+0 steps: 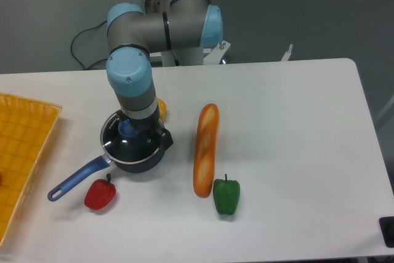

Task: Open the lid
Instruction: 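Move the gripper over the saucepan lid and lower toward the blue knob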

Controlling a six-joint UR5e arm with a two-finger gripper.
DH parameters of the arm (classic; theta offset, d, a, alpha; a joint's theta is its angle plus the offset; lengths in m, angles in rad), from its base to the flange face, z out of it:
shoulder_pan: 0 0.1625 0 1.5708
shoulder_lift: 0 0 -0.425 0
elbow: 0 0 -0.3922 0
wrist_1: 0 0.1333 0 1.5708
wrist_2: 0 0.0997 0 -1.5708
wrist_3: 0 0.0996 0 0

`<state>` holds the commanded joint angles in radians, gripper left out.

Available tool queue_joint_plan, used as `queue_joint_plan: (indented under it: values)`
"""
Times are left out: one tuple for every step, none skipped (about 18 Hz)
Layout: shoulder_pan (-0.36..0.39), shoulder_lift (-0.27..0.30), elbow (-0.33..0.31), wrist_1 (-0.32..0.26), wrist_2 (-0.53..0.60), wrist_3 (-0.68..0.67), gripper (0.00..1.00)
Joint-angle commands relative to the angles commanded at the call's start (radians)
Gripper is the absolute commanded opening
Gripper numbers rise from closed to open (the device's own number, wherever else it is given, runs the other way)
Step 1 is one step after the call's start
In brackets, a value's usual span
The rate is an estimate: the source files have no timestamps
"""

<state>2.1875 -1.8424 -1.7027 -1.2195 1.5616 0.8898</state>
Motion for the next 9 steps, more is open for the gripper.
queue_joint_plan:
  values:
    - [-0.003, 0.006, 0.000, 0.000, -0.002, -0.009, 1.00]
    - [-0.005, 0.008, 0.000, 0.000, -0.011, -0.014, 1.00]
    - [-0.006, 0.008, -0.002, 0.000, -0.021, -0.017, 1.00]
    - [-0.012, 0.008, -0.003, -0.002, -0.023, -0.023, 1.00]
    - [-0.021, 0.009, -0.003, 0.000, -0.023, -0.034, 1.00]
    - [-0.025, 0.009, -0.005, 0.000, -0.023, -0.041, 1.00]
    - [-0.026, 0.009, -0.009, 0.000, -0.023, -0.045, 1.00]
    - [-0.034, 0.009, -0.015, 0.002, -0.023, -0.052, 1.00]
    - [-0.047, 0.011, -0.027, 0.006, -0.023, -0.063, 1.00]
